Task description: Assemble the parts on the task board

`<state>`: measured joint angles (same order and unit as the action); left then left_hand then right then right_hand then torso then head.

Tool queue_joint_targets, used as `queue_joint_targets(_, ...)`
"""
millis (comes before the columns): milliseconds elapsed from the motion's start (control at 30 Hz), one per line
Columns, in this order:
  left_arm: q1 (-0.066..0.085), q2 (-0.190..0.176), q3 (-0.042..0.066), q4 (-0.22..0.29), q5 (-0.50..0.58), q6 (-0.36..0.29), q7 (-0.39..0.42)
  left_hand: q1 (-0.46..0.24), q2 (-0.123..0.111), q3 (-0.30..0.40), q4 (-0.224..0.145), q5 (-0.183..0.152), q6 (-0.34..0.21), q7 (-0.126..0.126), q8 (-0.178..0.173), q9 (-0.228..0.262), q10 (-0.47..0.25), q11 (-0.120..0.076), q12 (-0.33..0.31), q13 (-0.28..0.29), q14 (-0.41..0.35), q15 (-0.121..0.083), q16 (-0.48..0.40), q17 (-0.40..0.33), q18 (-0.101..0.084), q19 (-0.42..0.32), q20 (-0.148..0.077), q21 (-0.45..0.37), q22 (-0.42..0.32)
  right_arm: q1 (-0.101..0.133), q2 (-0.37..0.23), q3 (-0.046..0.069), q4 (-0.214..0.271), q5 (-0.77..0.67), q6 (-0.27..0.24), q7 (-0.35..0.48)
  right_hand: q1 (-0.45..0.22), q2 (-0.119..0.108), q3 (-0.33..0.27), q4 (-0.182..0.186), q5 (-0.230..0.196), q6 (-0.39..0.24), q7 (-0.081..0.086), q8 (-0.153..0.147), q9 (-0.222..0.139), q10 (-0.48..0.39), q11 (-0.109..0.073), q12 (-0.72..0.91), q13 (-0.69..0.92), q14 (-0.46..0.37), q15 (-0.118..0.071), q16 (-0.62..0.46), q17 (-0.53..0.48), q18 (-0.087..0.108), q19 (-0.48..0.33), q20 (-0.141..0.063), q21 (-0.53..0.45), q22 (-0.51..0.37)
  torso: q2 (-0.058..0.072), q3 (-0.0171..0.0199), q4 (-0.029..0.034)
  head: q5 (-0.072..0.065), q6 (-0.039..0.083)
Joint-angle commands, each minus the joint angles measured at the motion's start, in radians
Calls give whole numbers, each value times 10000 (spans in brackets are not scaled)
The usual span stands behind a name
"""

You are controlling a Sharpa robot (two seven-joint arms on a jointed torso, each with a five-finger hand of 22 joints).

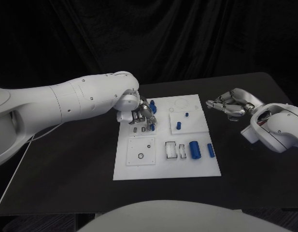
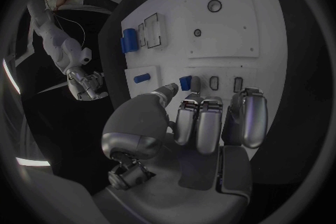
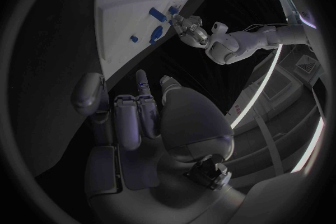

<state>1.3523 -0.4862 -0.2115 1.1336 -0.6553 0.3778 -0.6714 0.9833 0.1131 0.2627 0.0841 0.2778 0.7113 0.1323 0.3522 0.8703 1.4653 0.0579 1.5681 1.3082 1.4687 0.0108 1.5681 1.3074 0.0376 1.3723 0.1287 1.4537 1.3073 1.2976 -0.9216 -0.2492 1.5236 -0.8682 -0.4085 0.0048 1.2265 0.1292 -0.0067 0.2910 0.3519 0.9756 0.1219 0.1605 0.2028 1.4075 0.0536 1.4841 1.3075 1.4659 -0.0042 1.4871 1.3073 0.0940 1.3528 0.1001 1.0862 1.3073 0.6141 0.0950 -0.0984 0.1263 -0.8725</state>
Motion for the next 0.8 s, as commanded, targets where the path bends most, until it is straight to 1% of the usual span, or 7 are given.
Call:
queue_joint_targets(33,-28,28,9,-2,30,-34,115,46,58,58,25,56,54,-16,-56,5,1055,33,27,2626,1020,42,27,2634,181,-61,-3,-35,997,-28,-6,7,2,-17,126,-169,100,31,-57,-13,46,86,-1,-40,-11,23,-33,54,970,579,-58,43,1982,25,-18,-9,-34,1376,-1,10,1,0,-2)
queue_joint_targets(267,-46,49,9,-44,30,-21,101,61,61,84,8,64,75,-21,-65,8,1055,28,27,2626,1020,39,27,2634,184,-71,-7,-45,990,-30,3,7,-5,-17,164,-186,103,34,-58,-11,47,91,-2,-38,-10,16,-34,50,963,566,-59,21,1965,32,-35,-9,-72,1366,-1,2,-12,22,-2)
queue_joint_targets(700,-88,111,9,-67,30,22,96,106,66,169,-49,92,163,-42,-83,25,1055,12,27,2626,1020,25,27,2634,203,-141,-18,-101,936,-32,7,7,-12,-17,233,-221,111,42,-58,-10,51,105,-6,-34,-9,-52,-37,15,892,524,-60,-49,1906,50,-75,-10,-159,1342,12,9,4,53,-2)
queue_joint_targets(800,-94,123,9,-79,30,55,92,106,66,169,-49,92,163,-42,-83,25,1055,12,27,2626,1020,25,27,2634,203,-141,-18,-101,936,-32,16,7,-17,-17,245,-224,114,45,-57,-10,52,108,-6,-32,-9,-84,-37,-1,859,505,-61,-80,1880,62,-101,-10,-216,1327,12,9,-1,63,-2)
